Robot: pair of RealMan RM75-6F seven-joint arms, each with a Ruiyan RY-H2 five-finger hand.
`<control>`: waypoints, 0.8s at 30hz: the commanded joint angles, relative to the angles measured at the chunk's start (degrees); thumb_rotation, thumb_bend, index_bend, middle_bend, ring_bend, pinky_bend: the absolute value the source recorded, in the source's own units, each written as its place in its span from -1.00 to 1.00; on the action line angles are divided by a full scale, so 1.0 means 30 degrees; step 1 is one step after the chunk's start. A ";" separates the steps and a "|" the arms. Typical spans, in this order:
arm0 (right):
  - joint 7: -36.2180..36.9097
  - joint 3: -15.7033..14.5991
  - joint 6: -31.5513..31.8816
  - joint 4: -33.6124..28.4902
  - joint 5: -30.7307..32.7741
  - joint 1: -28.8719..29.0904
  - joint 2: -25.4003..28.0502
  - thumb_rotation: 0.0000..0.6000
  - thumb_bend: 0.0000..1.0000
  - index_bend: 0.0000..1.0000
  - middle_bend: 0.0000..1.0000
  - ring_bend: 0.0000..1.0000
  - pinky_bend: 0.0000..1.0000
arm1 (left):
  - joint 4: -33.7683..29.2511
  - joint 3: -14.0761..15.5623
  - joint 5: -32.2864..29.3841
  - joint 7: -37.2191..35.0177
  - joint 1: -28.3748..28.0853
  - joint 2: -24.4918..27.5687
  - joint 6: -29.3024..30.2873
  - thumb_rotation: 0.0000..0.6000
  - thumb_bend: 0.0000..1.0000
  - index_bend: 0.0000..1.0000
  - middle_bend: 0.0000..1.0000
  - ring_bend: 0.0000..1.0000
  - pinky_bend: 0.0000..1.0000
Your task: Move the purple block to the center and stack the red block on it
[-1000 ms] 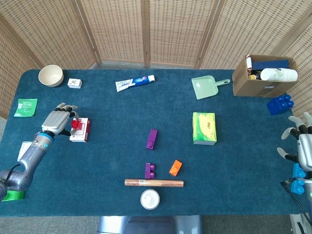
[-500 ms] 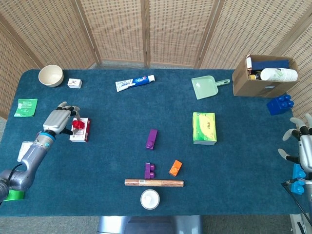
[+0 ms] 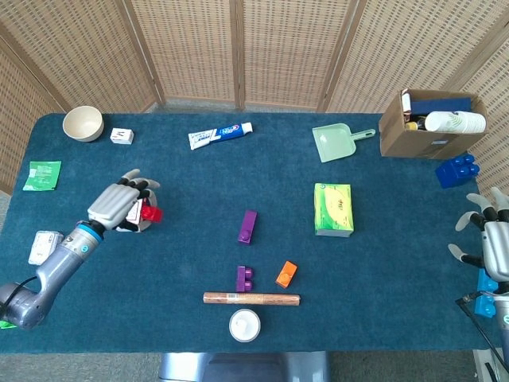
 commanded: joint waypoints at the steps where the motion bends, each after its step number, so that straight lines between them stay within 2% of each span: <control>1: 0.0105 -0.0081 0.0056 0.0002 -0.0166 -0.0068 -0.0011 1.00 -0.75 0.10 -0.55 -1.00 -0.73 | -0.1024 0.0099 0.0963 0.0203 -0.0506 0.0210 0.0285 1.00 -0.23 0.13 -0.53 -0.61 -1.00; 6: 0.0397 -0.0193 0.0173 -0.0090 -0.0487 -0.0182 -0.0001 1.00 -0.75 0.00 -0.56 -1.00 -0.73 | -0.1655 -0.0008 0.1199 0.0783 -0.1372 -0.0199 -0.0271 1.00 -0.23 0.13 -0.53 -0.61 -1.00; 10: 0.0656 -0.0280 0.0134 -0.0104 -0.0764 -0.0194 0.0049 1.00 -0.75 -0.26 -0.56 -1.00 -0.74 | -0.1523 -0.0380 0.0854 0.1475 -0.2475 -0.1292 -0.1149 1.00 -0.23 0.13 -0.53 -0.61 -1.00; 12: 0.1034 -0.0381 0.0035 -0.0014 -0.0974 -0.0200 0.0078 1.00 -0.75 -0.31 -0.57 -1.00 -0.74 | -0.1129 -0.0605 0.0433 0.1912 -0.2918 -0.2088 -0.1351 1.00 -0.23 0.13 -0.53 -0.61 -1.00; 24: 0.1847 -0.0566 0.0497 0.0355 -0.1542 -0.0554 0.0255 1.00 -0.75 -0.33 -0.59 -1.00 -0.77 | 0.1173 -0.1052 -0.1181 0.3189 -0.4812 -0.5108 -0.2697 1.00 -0.23 0.14 -0.53 -0.61 -1.00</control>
